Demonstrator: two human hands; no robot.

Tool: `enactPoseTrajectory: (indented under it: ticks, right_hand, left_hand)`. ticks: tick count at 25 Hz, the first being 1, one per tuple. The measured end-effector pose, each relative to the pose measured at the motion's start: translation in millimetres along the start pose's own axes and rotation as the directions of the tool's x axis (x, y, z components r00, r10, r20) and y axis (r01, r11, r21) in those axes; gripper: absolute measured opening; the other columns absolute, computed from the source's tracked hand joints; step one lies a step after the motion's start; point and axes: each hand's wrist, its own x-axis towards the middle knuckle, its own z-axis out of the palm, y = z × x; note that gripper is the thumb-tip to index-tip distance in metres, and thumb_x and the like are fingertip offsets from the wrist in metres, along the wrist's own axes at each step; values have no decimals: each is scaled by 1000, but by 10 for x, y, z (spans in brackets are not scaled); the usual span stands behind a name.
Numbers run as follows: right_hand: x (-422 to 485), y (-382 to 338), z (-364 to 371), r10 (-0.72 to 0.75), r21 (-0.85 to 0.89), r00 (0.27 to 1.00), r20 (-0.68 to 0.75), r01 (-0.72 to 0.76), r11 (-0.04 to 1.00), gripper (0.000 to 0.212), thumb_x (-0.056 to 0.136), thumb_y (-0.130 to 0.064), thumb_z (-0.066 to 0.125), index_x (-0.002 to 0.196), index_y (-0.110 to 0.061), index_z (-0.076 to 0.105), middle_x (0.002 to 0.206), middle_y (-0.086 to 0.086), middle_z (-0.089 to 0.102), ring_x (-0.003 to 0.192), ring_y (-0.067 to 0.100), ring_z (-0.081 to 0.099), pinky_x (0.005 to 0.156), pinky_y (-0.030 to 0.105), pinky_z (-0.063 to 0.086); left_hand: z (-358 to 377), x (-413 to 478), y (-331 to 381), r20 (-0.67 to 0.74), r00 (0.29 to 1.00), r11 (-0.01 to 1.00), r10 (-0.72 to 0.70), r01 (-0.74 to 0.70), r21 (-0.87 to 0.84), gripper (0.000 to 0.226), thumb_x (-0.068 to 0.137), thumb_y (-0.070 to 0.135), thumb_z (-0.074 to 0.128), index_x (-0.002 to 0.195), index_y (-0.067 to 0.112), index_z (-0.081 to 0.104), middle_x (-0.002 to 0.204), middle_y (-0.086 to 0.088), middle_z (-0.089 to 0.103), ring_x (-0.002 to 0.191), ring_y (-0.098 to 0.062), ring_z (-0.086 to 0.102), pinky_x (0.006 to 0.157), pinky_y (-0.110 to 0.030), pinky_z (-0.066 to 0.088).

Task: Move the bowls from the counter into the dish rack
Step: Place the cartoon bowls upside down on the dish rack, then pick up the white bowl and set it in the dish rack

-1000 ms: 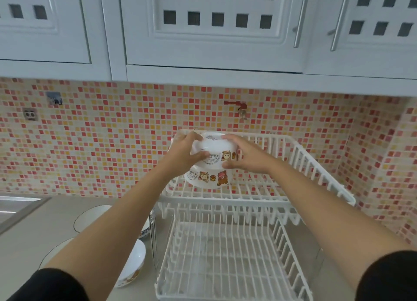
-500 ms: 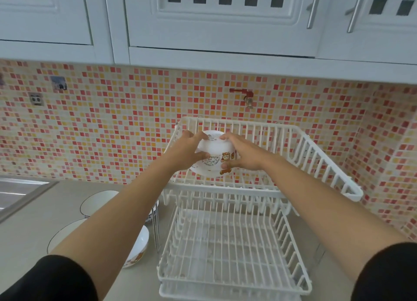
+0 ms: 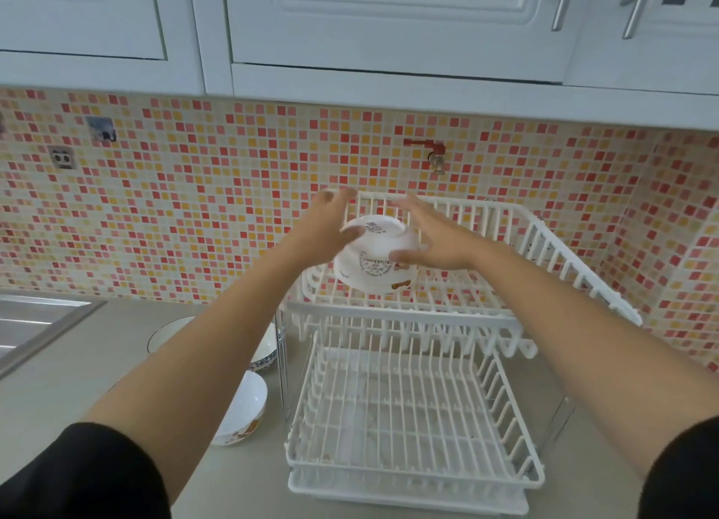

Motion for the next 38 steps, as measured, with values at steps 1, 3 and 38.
enactPoseTrajectory:
  ticks: [1, 3, 38]
  right_hand:
    - [20, -120, -61, -25, -49, 998, -56, 23, 999, 84, 87, -53, 56, 152, -27, 11, 162, -1, 3, 149, 20, 6, 118, 46, 14]
    - [143, -426, -137, -81, -107, 982, -168, 64, 992, 67, 95, -48, 45, 150, -20, 21, 161, 2, 16, 147, 21, 17, 118, 44, 19]
    - [370, -1693, 4142, 712, 565, 600, 364, -750, 344, 48, 86, -6, 43, 134, -5, 43, 104, 12, 63, 87, 28, 65, 67, 26, 58]
  left_hand:
    - [-125, 10, -22, -54, 999, 1000, -5, 6, 13, 61, 95, 29, 53, 148, 15, 26, 152, -18, 27, 136, -33, 37, 113, -43, 31]
    - [-391, 9, -119, -138, 990, 997, -34, 42, 59, 60, 97, 31, 48, 149, 11, 25, 154, -17, 27, 138, -32, 36, 113, -42, 30]
    - [1551, -1936, -3060, 399, 764, 841, -507, 539, 37, 76, 90, 8, 48, 151, 2, 3, 144, -22, 37, 132, -36, 40, 104, -40, 37]
